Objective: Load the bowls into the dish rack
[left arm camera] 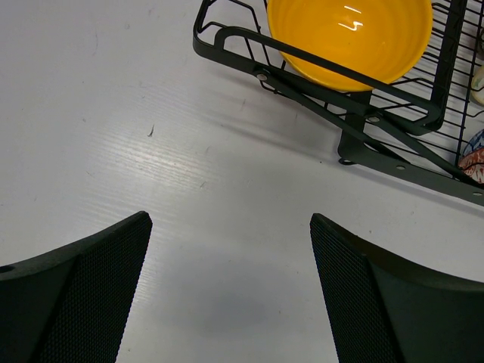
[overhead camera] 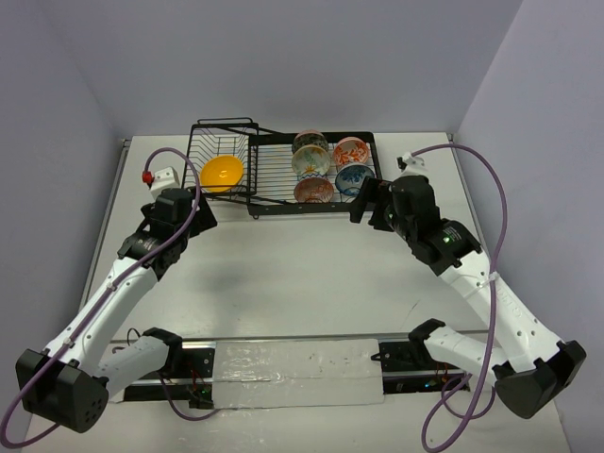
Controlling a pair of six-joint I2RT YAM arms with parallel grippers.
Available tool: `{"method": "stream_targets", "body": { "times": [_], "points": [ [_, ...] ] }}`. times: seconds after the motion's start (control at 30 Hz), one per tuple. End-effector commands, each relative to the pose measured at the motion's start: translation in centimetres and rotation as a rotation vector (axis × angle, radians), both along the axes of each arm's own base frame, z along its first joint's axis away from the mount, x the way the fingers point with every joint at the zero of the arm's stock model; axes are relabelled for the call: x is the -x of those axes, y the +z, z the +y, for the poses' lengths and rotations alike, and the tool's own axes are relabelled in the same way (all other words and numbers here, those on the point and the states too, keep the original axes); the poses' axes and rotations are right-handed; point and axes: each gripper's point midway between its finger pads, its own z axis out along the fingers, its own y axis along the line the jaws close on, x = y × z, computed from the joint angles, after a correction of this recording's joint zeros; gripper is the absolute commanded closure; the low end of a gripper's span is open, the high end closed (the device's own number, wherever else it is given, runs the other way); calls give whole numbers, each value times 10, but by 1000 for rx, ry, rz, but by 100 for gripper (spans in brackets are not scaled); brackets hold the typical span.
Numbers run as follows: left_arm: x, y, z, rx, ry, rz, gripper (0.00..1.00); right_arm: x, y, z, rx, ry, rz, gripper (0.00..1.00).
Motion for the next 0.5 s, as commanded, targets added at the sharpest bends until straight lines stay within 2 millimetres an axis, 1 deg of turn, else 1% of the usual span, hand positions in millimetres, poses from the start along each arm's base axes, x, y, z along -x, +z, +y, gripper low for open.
{"method": "stream_targets", "body": {
  "times": [0.0,0.27,0.47],
  "points": [
    [-2,14,0,10,5,-57,9,-2,20,-5,-24,-28,-76,0],
    [-1,19,0,14,2,-75,9,-2,17,-8,-19,-39,-76,0],
    [0,19,-2,12,-4,-76,9,-3,17,-5,-23,-28,-81,0]
  ]
}}
